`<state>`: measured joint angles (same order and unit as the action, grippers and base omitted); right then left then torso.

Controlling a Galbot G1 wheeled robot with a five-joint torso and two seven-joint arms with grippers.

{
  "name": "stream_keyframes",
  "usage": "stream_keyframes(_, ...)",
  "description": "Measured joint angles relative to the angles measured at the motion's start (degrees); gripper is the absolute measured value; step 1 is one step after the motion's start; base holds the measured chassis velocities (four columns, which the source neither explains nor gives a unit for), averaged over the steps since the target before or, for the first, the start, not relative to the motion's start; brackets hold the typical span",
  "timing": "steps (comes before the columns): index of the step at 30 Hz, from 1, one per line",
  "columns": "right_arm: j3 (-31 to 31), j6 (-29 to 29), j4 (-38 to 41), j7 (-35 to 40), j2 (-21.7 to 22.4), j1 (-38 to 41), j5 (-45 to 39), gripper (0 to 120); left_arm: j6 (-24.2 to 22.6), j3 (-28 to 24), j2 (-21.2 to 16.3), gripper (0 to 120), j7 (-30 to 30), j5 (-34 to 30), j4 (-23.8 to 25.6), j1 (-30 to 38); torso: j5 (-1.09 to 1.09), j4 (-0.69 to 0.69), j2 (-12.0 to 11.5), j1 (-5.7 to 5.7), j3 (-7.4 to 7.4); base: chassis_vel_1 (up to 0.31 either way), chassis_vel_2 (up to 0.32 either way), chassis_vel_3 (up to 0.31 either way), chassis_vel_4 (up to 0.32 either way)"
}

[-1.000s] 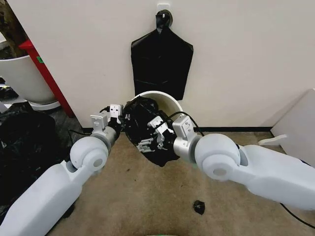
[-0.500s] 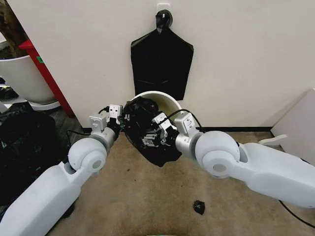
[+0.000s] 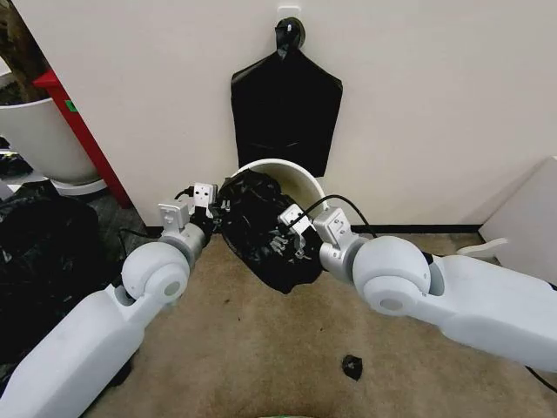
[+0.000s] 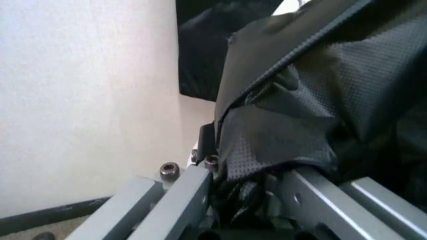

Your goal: Place the garbage bag over the trash bin.

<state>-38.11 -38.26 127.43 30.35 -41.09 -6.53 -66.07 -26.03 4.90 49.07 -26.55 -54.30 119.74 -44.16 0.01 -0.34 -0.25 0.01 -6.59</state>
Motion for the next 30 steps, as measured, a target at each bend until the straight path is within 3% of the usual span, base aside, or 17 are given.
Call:
stream_keyframes(5, 0.05, 0.83, 0.17, -1.65, 1.50, -1.14, 3.10, 0, 0.00, -0.01, 0.09, 1, 0.26, -0.32, -0.05, 0.57, 0.00, 0.00, 0.00, 0.00, 0.00, 0.000, 0.000, 0.000, 0.000)
stream_keyframes(16, 3.67, 1.69, 3.06, -1.00, 3.10, -2.65, 0.33, 0, -0.01, -0.34, 0.50, 1, 1.10, 0.65, -0.87, 0.29, -0.01, 0.00, 0.00, 0.00, 0.00, 0.000, 0.000, 0.000, 0.000)
stream_keyframes(30, 13.51, 3.25, 5.15, -0.33, 4.25, -3.47, -3.54, 0, 0.23, 0.07, 0.11, 1, 3.31, 3.87, -1.20, -2.01, 0.00, -0.01, 0.00, 0.00, 0.00, 0.000, 0.000, 0.000, 0.000)
